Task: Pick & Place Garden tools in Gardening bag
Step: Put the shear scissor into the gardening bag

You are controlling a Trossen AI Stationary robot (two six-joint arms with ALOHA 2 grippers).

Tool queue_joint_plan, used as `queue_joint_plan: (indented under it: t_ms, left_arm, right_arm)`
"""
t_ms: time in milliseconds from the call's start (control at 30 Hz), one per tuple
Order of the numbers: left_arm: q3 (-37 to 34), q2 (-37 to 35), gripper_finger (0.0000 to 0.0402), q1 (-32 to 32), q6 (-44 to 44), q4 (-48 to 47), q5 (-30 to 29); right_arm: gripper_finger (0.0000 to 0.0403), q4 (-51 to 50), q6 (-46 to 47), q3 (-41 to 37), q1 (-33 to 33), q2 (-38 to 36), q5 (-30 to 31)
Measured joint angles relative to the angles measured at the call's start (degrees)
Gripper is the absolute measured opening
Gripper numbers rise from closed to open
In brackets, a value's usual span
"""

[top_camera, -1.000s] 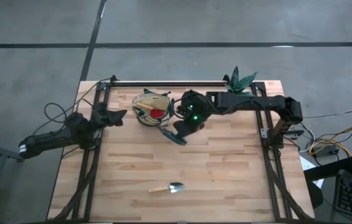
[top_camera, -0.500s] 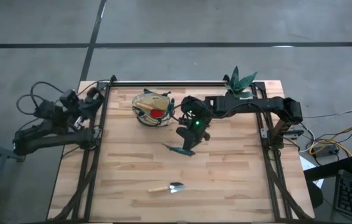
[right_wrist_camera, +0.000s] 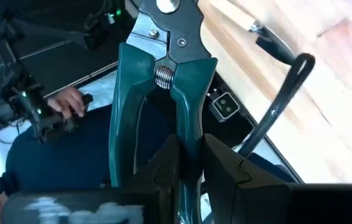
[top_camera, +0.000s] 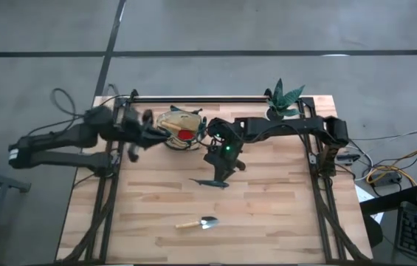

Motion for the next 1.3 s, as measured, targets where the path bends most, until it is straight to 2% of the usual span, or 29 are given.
queue_joint_plan:
  t_ms: [167, 300, 467, 667, 800, 1300]
  left_arm:
    - [2.4, 5.5, 0.0109, -3.4, 4.3, 0.0, 0.0]
    - [2.8, 9.7, 0.0134, -5.9, 5.8, -0.7, -0.2]
    - [3.8, 14.4, 0.0138, -8.3, 6.7, -0.2, -0.7]
    - [5.1, 18.5, 0.0138, -10.5, 7.0, -0.4, -1.0]
    - [5.3, 20.9, 0.0138, -11.6, 7.9, -0.7, -3.8]
    - [5.8, 24.9, 0.0138, -12.6, 8.5, 0.3, -4.7]
  right_arm:
    - [0.0041, 2.4, 1.7, 0.0, -1.6, 0.2, -0.5]
    - [0.0041, 6.6, 4.8, 0.0, -2.8, 0.1, -0.2]
    - [0.0041, 12.1, 9.1, 0.0, -3.3, 0.1, -0.3]
    - [0.0041, 12.7, 9.9, 0.0, -3.7, 0.1, 0.1]
    - [0.0041, 12.9, 10.2, 0.0, -3.7, 0.1, 0.1]
    - [0.0041, 15.3, 12.6, 0.2, -3.7, 0.1, 0.2]
